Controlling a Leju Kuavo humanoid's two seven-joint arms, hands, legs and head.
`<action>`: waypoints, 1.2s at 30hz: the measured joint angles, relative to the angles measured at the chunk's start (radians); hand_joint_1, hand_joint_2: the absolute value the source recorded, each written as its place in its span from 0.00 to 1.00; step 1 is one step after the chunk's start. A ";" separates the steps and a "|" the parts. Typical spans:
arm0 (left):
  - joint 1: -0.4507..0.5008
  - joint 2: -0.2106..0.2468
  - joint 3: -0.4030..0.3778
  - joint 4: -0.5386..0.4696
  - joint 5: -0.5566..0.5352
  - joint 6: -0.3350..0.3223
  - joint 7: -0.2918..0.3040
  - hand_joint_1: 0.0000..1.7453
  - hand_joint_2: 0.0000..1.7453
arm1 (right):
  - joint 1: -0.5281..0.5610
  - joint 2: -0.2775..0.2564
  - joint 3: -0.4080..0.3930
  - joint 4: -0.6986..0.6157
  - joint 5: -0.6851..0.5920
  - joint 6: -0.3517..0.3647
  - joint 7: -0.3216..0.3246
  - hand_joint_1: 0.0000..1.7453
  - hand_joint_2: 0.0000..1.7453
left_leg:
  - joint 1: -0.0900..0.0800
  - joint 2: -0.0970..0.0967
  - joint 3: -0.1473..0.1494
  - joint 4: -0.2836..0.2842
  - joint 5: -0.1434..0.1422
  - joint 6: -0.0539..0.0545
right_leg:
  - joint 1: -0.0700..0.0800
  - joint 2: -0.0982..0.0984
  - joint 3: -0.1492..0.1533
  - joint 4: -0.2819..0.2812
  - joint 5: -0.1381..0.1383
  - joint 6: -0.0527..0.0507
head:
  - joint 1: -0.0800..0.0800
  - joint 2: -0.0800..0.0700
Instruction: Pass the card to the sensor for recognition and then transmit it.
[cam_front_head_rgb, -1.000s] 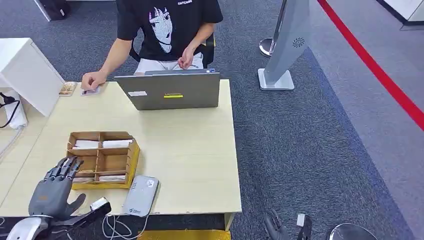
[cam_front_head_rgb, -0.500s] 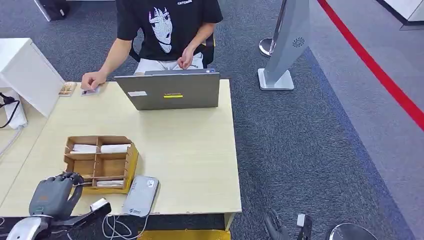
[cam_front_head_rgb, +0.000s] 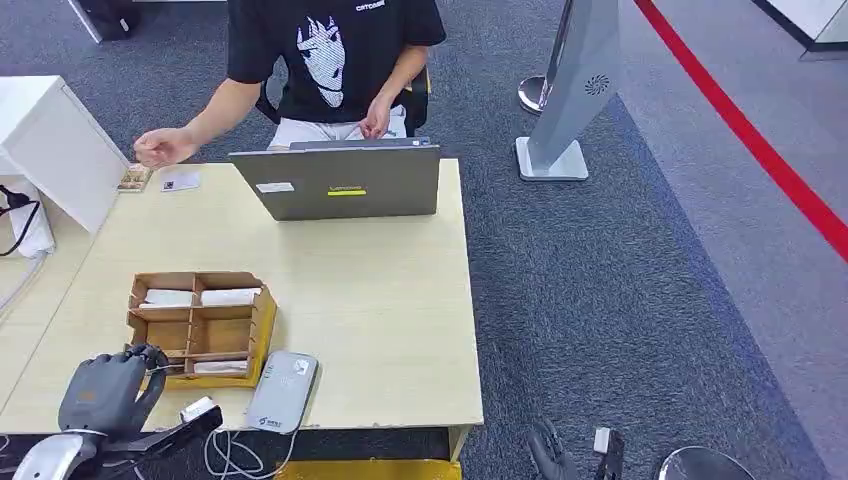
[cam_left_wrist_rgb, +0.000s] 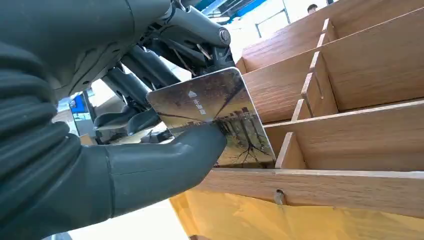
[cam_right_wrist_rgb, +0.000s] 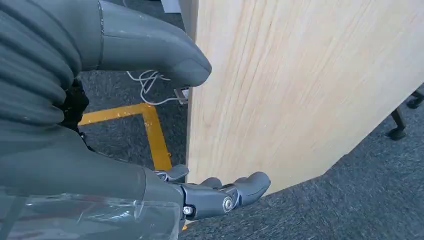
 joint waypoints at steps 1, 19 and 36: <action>0.000 0.000 0.000 0.000 0.000 0.000 0.000 1.00 1.00 | 0.000 0.000 0.000 0.000 0.000 0.000 0.000 0.00 1.00 | 0.000 0.000 0.000 0.000 0.000 0.000 | 0.000 0.000 0.000 0.000 0.000 0.000 | 0.000 0.000; 0.000 0.000 0.000 0.000 0.000 0.000 0.000 1.00 1.00 | 0.000 0.000 0.000 0.000 0.000 0.000 0.000 0.00 1.00 | 0.000 0.000 0.000 0.000 0.000 0.000 | 0.000 0.000 0.000 0.000 0.000 0.000 | 0.000 0.000; -0.223 -0.040 0.060 -0.210 0.049 0.049 0.032 1.00 1.00 | -0.017 0.005 0.025 0.001 0.026 -0.021 0.018 0.00 1.00 | 0.001 -0.003 -0.004 0.001 0.004 -0.001 | 0.001 -0.004 -0.002 0.001 0.003 -0.002 | 0.003 0.000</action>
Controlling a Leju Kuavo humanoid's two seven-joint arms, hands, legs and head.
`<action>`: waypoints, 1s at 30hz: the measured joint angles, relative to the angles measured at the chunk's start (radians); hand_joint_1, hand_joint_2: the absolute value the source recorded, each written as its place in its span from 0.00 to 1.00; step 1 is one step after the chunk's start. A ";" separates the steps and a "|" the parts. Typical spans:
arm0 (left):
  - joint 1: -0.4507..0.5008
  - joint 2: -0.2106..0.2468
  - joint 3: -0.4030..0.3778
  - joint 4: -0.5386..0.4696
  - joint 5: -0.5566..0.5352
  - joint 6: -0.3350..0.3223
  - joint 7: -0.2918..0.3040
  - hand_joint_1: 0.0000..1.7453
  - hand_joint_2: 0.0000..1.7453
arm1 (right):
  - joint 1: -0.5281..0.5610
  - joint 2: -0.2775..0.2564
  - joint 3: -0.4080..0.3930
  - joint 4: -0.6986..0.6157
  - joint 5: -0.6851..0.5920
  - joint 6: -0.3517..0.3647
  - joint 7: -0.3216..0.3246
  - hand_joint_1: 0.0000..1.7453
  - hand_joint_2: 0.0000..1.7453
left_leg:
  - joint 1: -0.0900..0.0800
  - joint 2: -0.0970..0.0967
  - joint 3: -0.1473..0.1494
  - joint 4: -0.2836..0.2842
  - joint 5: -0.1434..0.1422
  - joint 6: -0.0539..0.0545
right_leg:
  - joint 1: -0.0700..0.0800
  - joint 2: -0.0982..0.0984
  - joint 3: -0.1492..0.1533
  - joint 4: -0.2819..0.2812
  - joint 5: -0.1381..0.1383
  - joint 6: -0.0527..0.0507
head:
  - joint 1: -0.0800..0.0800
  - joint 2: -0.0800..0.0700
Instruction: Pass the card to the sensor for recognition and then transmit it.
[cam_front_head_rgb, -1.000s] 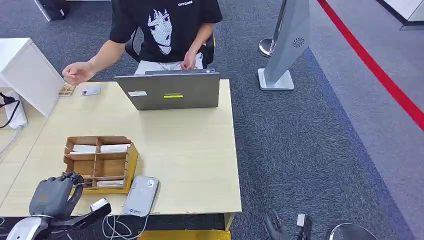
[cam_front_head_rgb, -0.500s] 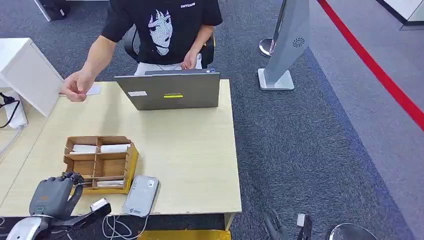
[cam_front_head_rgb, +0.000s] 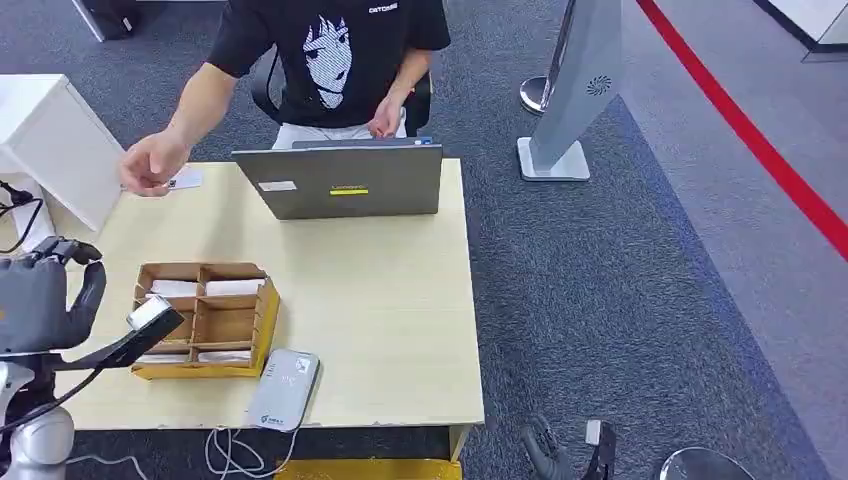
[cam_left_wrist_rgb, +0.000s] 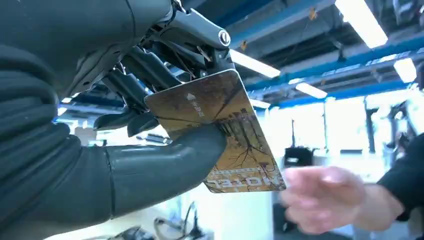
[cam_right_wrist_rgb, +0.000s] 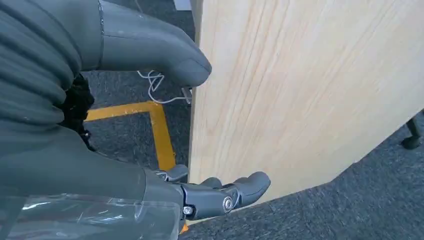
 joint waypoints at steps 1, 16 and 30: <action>-0.002 -0.004 0.002 -0.005 0.000 0.002 0.000 1.00 1.00 | 0.000 0.000 0.001 0.000 0.000 0.000 0.000 0.00 1.00 | 0.000 0.000 0.000 0.000 0.000 0.000 | 0.000 0.000 0.000 0.000 0.000 0.000 | 0.000 0.000; -0.008 -0.019 0.011 -0.027 0.000 0.003 0.000 1.00 1.00 | 0.000 0.001 0.008 0.000 -0.002 0.000 0.000 0.00 1.00 | 0.000 0.000 0.000 0.000 0.000 0.000 | 0.000 0.000 0.000 0.000 0.000 0.000 | 0.000 0.000; -0.009 -0.021 0.017 -0.029 0.000 0.005 -0.002 1.00 1.00 | 0.000 0.001 0.008 0.000 -0.003 0.000 0.000 0.00 1.00 | 0.000 0.000 0.000 0.000 0.000 0.000 | 0.000 0.000 0.000 0.000 0.000 0.000 | 0.000 0.000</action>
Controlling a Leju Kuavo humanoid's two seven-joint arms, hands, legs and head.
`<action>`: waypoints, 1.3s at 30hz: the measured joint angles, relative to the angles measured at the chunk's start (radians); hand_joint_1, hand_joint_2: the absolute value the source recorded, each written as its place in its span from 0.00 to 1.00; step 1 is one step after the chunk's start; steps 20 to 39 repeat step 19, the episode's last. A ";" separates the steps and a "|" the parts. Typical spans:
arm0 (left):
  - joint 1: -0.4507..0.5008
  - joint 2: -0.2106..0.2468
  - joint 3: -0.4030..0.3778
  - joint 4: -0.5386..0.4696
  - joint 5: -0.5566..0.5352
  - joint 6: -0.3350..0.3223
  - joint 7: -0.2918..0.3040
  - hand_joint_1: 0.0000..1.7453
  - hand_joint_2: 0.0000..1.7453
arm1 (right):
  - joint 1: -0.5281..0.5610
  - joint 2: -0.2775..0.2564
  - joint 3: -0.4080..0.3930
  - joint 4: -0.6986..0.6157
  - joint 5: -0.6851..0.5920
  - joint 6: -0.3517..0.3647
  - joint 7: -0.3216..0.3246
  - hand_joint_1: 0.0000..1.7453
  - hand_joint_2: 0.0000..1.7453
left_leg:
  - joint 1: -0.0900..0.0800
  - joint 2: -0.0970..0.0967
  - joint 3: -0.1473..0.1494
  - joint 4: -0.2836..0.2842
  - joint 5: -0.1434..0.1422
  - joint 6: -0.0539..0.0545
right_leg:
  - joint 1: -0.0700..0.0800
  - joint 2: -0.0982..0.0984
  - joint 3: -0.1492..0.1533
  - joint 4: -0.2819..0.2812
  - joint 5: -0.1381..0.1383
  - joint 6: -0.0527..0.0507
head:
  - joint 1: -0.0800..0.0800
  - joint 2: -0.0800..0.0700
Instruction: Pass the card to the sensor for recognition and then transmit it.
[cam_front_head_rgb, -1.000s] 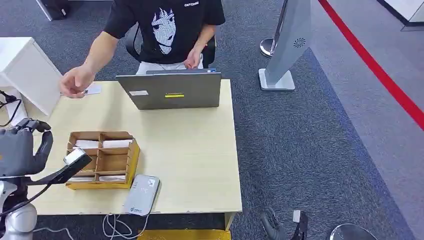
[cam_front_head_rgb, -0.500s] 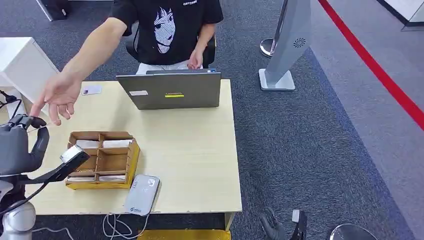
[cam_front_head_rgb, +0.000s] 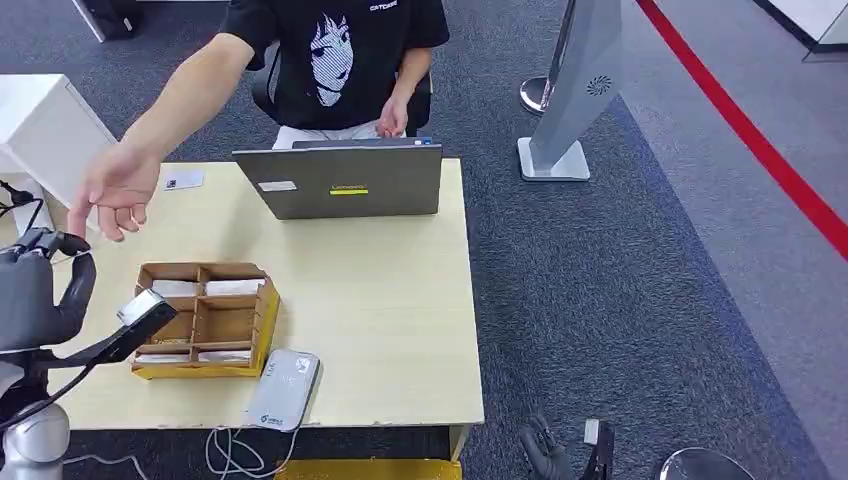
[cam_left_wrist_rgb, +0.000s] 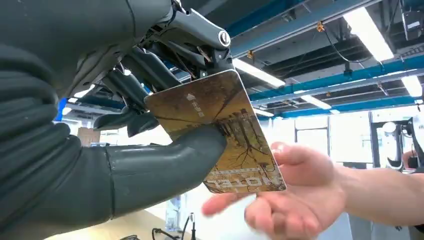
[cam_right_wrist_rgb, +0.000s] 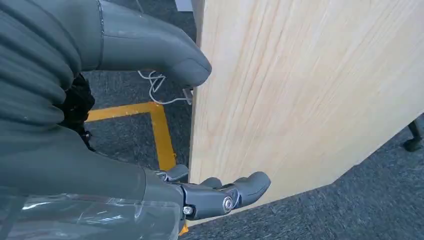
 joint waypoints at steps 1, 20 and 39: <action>-0.001 -0.001 0.000 0.000 0.000 0.000 0.000 1.00 1.00 | 0.000 0.000 0.000 0.000 0.000 0.000 0.000 0.00 1.00 | 0.000 0.000 0.000 0.000 0.000 0.000 | 0.000 0.000 0.000 0.000 0.000 0.000 | 0.000 0.000; -0.057 0.006 0.125 0.236 0.027 0.056 -0.021 1.00 1.00 | -0.006 0.003 0.023 0.000 0.008 0.000 0.012 0.00 1.00 | 0.000 0.002 0.000 0.000 0.000 0.000 | 0.000 0.003 -0.001 0.000 0.000 0.000 | -0.001 0.000; -0.057 0.006 0.125 0.236 0.027 0.056 -0.021 1.00 1.00 | -0.006 0.003 0.023 0.000 0.008 0.000 0.012 0.00 1.00 | 0.000 0.002 0.000 0.000 0.000 0.000 | 0.000 0.003 -0.001 0.000 0.000 0.000 | -0.001 0.000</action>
